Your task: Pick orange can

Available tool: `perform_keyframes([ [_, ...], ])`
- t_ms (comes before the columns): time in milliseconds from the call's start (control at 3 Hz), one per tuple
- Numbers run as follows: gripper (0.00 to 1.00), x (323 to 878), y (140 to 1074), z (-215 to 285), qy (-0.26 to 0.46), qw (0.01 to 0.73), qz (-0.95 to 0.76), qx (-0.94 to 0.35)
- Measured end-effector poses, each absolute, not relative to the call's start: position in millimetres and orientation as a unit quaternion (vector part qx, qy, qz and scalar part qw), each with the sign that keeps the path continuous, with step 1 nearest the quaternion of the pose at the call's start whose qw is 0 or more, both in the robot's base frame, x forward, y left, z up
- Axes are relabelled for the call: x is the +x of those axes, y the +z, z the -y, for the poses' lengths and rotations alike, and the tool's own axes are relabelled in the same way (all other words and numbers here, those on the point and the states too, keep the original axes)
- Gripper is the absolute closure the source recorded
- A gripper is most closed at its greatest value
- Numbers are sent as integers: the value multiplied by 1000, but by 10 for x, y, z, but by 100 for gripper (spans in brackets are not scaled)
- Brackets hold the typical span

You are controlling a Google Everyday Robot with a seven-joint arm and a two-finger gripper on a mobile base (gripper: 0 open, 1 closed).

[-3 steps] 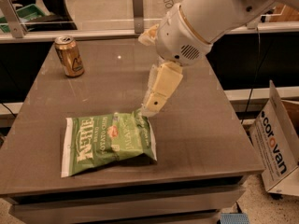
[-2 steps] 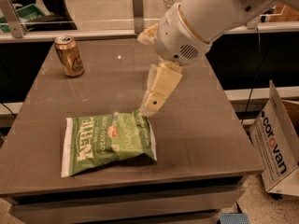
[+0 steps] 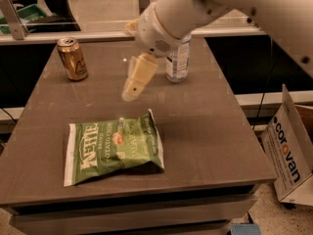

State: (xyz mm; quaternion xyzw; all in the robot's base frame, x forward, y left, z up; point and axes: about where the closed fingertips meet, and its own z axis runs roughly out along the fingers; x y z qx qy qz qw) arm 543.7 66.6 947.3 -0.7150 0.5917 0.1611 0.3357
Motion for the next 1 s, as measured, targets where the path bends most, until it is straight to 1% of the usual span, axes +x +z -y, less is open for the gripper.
perform_keyframes([
  [333,0,5978,9397,-1053,157,354,-581,-716],
  [667,0,6403,9359,-1396,152,371,-587,-703],
  [1000,0,6694,9276,-1737,154,385,-599,-685],
])
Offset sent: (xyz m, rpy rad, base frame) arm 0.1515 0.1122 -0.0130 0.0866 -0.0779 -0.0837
